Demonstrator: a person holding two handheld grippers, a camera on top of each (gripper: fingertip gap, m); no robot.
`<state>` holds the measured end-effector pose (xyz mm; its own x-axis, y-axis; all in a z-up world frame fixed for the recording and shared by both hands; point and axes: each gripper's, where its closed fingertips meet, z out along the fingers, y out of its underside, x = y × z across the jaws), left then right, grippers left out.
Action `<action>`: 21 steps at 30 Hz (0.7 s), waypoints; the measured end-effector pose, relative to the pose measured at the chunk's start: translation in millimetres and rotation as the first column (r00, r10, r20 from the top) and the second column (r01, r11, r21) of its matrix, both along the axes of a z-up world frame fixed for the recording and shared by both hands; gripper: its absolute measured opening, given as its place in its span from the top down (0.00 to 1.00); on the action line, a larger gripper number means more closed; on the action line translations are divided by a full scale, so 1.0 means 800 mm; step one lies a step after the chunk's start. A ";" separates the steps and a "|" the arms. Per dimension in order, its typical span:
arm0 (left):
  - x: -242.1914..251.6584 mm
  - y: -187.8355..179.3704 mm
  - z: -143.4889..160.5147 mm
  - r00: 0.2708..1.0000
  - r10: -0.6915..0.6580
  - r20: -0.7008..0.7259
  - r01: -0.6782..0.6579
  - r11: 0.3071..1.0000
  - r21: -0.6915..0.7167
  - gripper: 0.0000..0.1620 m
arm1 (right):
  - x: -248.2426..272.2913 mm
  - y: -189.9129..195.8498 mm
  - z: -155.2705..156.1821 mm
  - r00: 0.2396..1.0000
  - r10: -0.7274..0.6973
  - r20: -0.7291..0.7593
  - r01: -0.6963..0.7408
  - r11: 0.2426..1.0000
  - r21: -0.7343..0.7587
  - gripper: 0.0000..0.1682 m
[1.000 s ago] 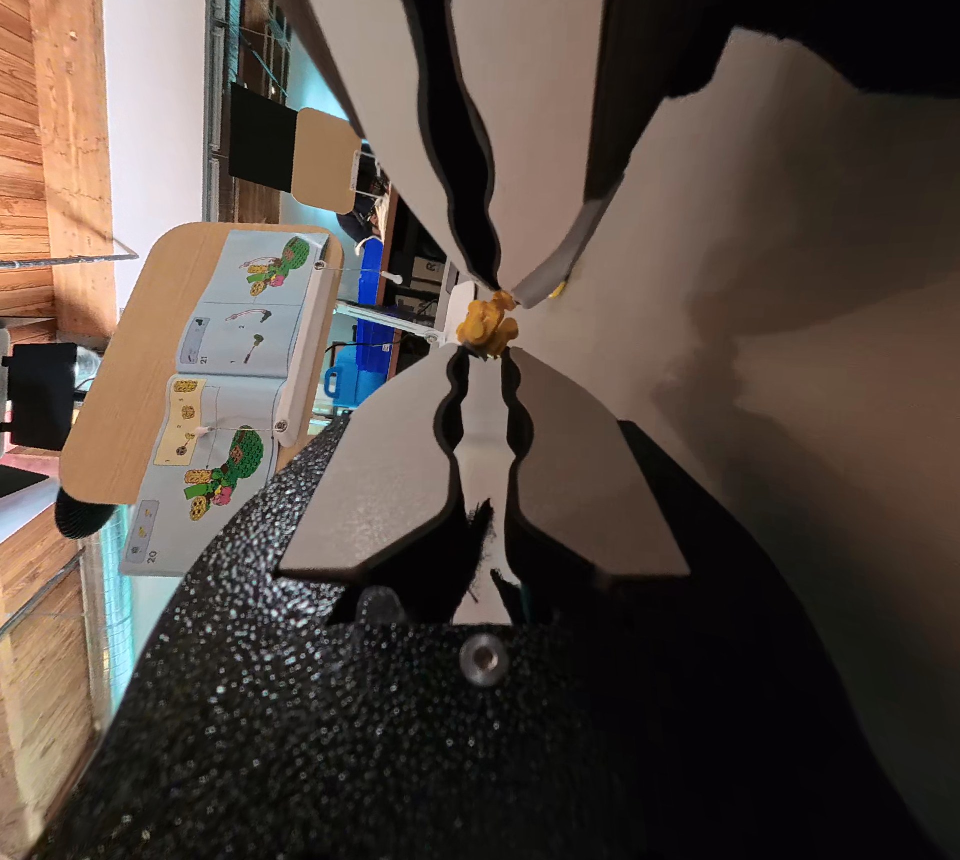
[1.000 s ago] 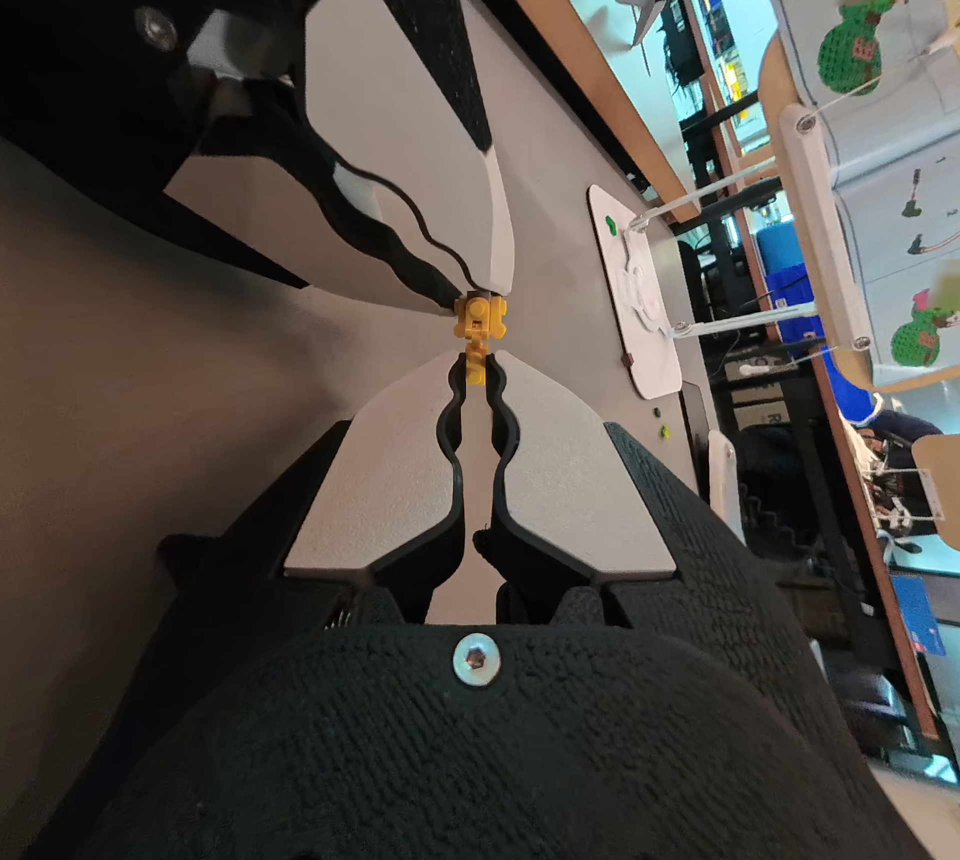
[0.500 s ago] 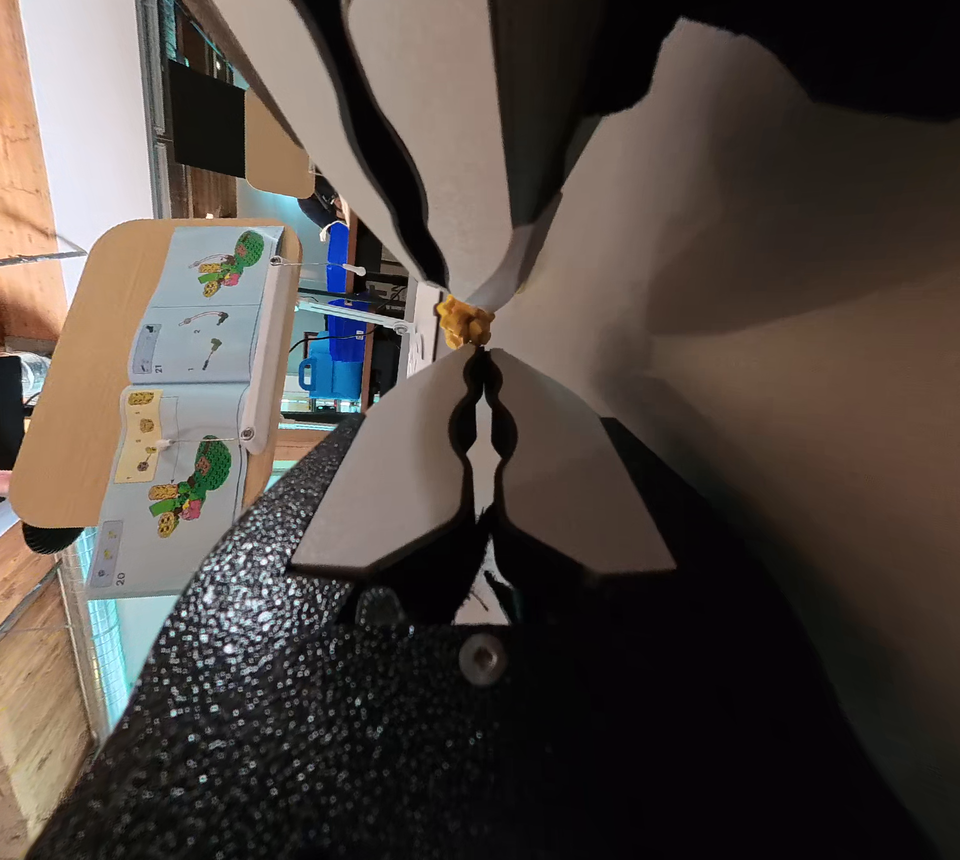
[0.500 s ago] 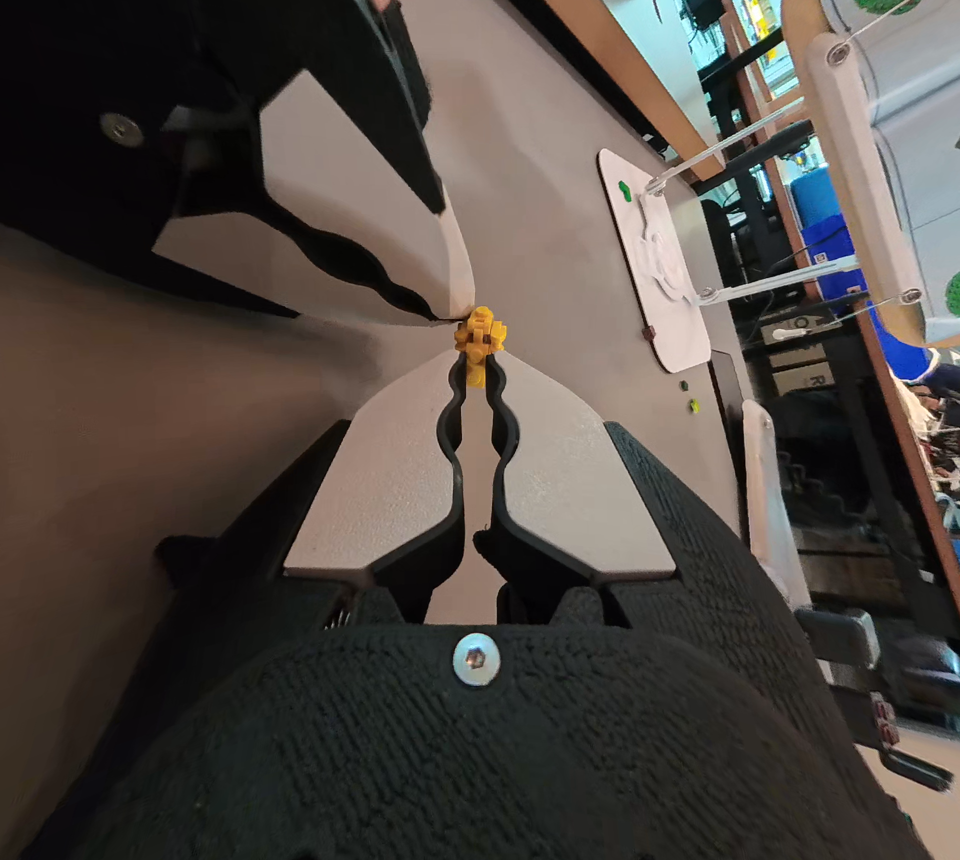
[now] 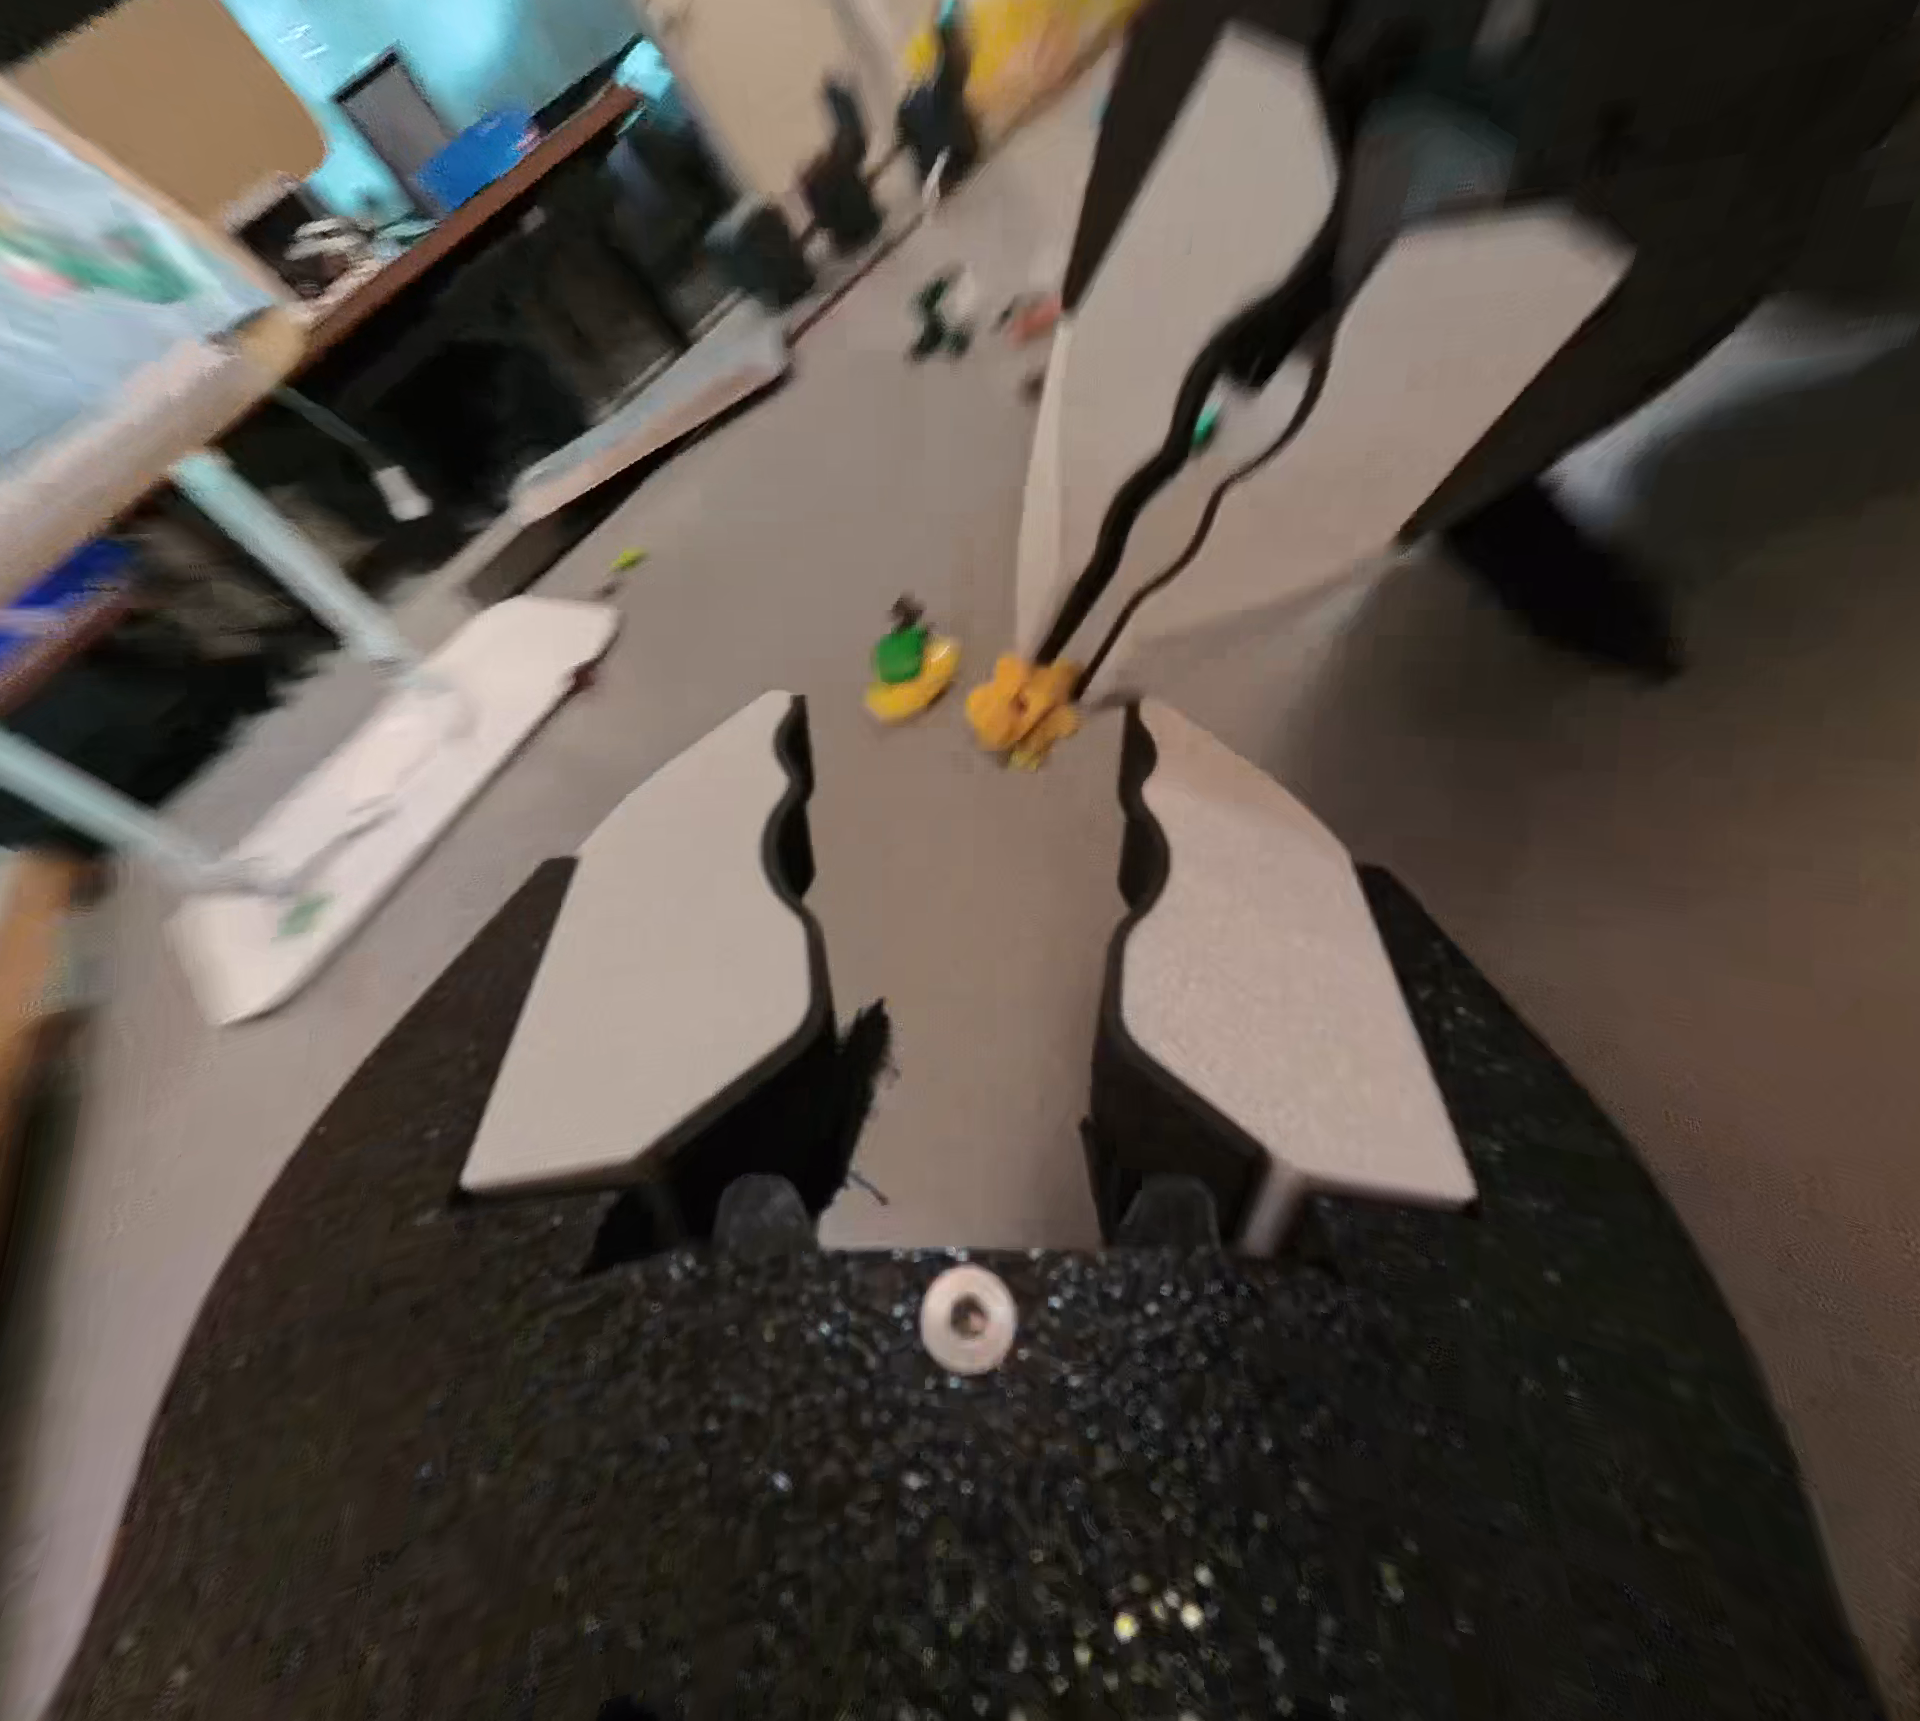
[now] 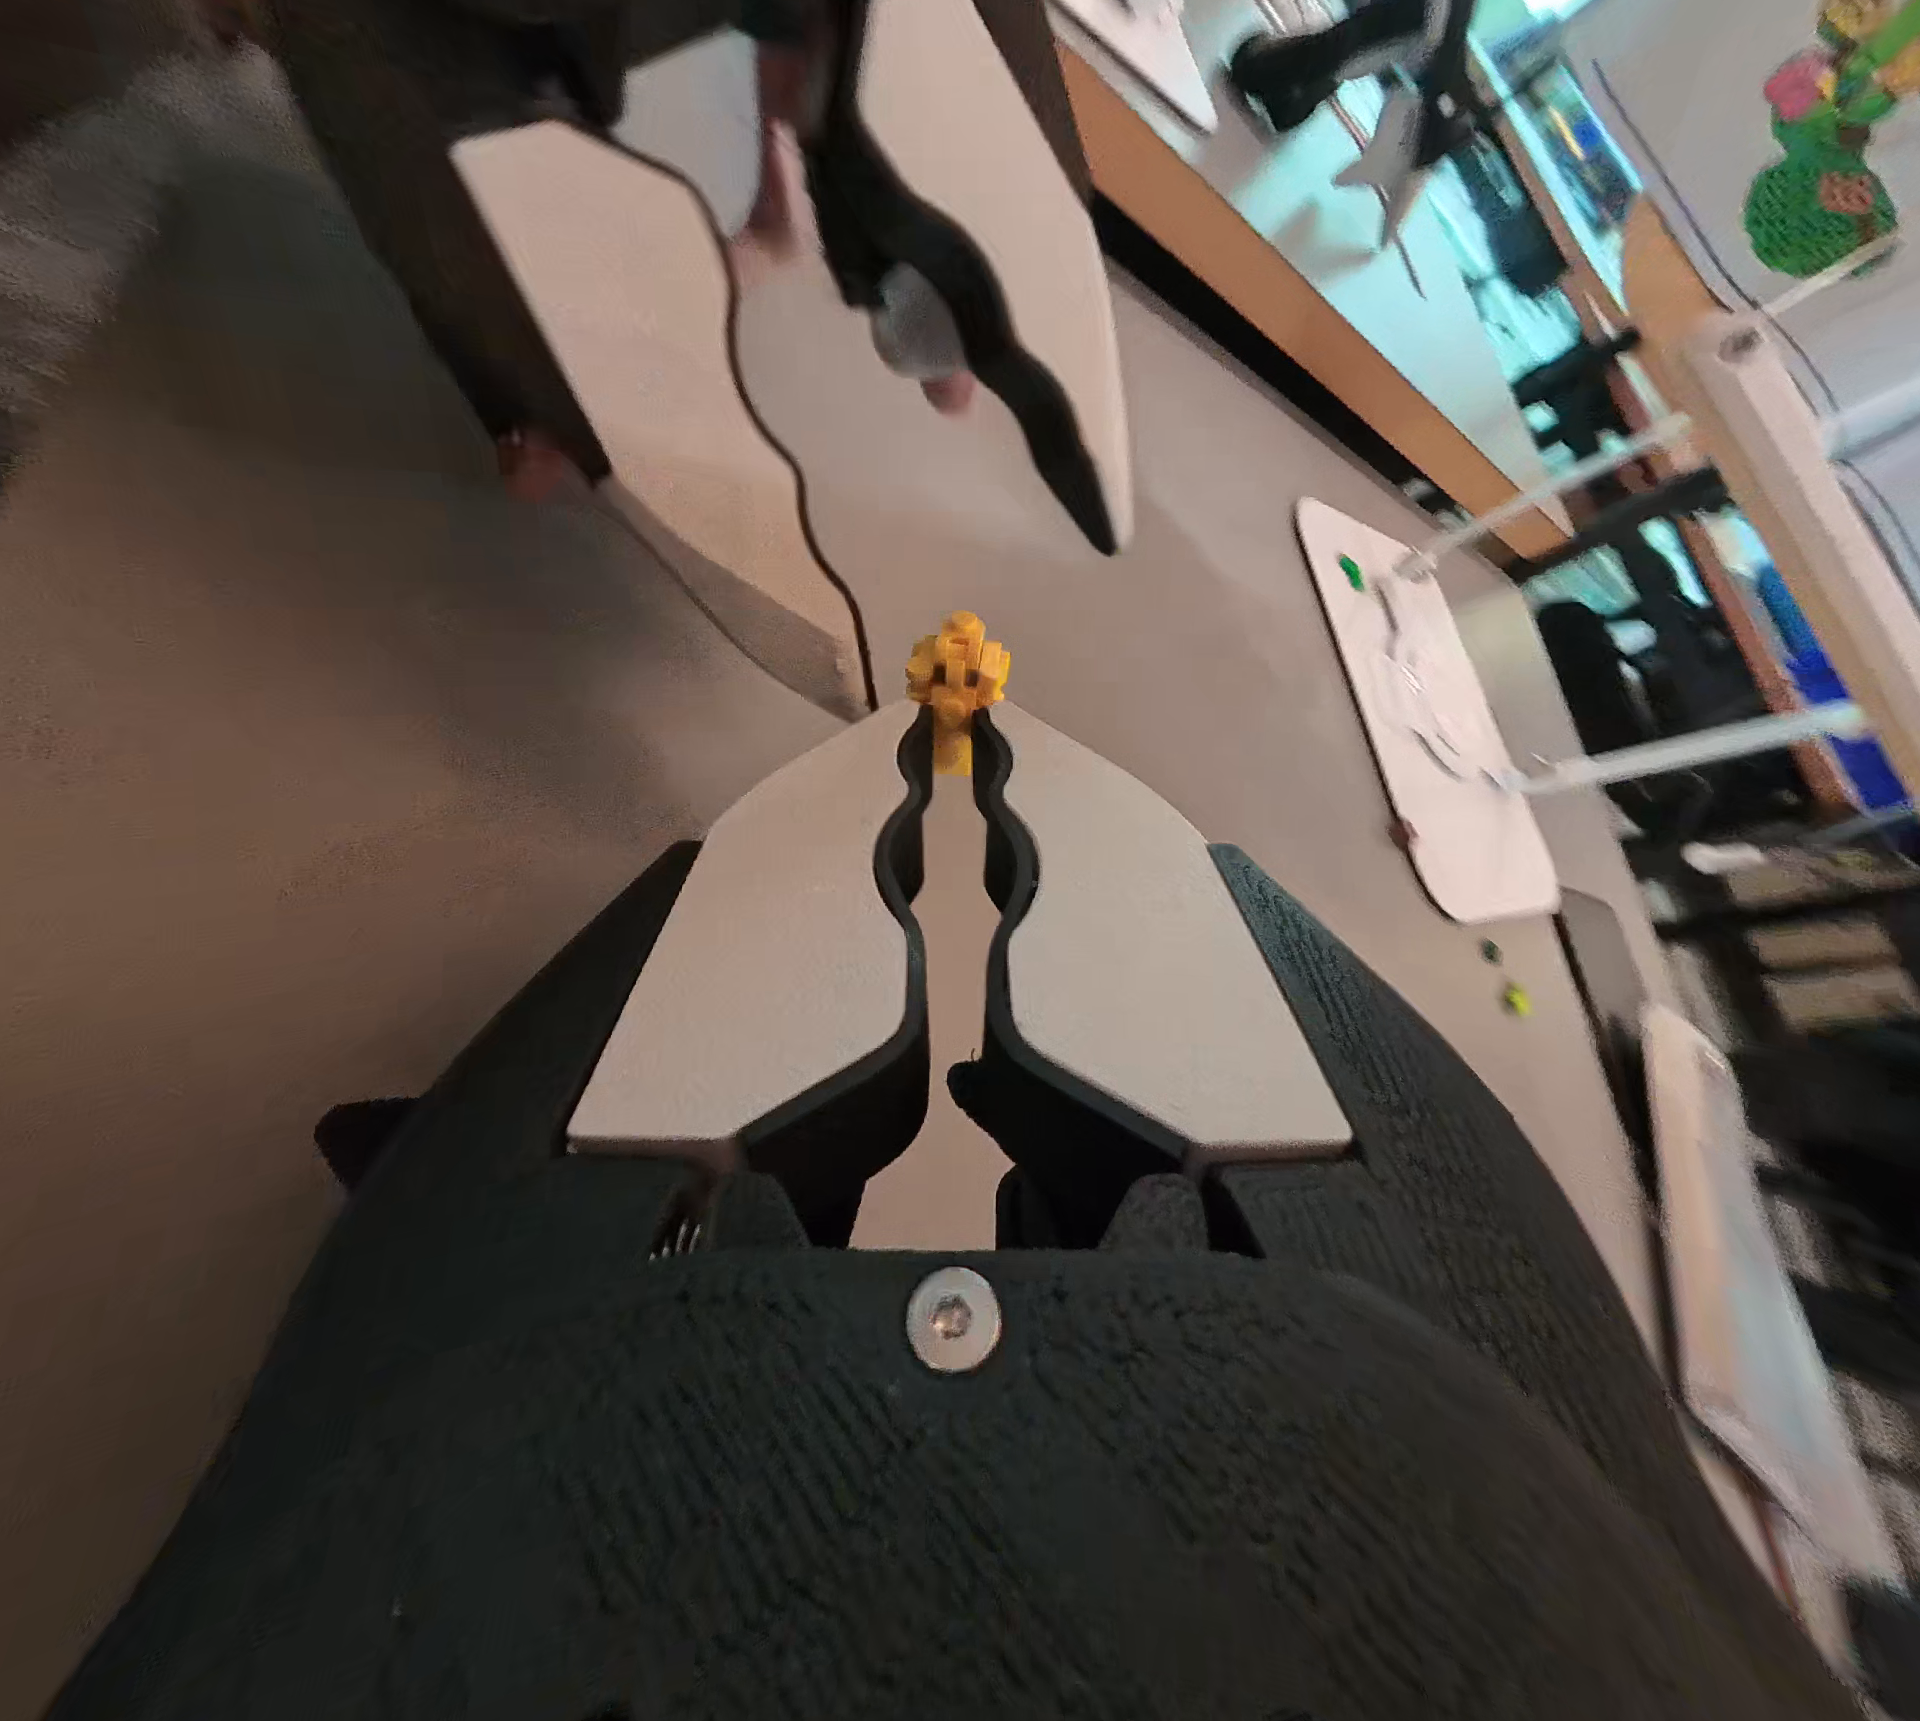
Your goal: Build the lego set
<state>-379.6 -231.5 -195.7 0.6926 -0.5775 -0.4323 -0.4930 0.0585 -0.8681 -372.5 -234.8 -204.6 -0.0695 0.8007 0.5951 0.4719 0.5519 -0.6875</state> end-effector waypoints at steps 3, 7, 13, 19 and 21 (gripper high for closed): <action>0.013 -0.024 0.017 0.961 -0.152 0.232 0.171 0.983 -0.060 0.66 | 0.003 -0.019 0.014 0.993 0.100 -0.062 -0.106 0.989 -0.106 0.97; 0.021 -0.039 0.018 0.919 -0.229 0.322 0.274 0.956 -0.103 0.71 | 0.010 -0.038 0.023 0.975 0.197 -0.105 -0.216 0.952 -0.217 0.97; 0.037 -0.060 0.038 0.793 -0.360 0.491 0.453 0.888 -0.080 0.82 | 0.018 -0.060 0.041 0.936 0.292 -0.197 -0.345 0.873 -0.346 0.97; 0.039 -0.063 0.037 0.785 -0.371 0.496 0.472 0.877 -0.092 0.84 | 0.021 -0.063 0.046 0.928 0.306 -0.214 -0.367 0.853 -0.372 0.97; 0.039 -0.063 0.038 0.776 -0.376 0.506 0.479 0.873 -0.088 0.87 | 0.022 -0.064 0.044 0.928 0.312 -0.205 -0.369 0.852 -0.372 0.97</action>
<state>-348.2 -282.2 -165.3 0.4377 -0.8986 0.0301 0.0003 -0.0333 -0.9994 -355.3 -286.0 -169.6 -0.3250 0.9108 0.2547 0.1939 0.3278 -0.9246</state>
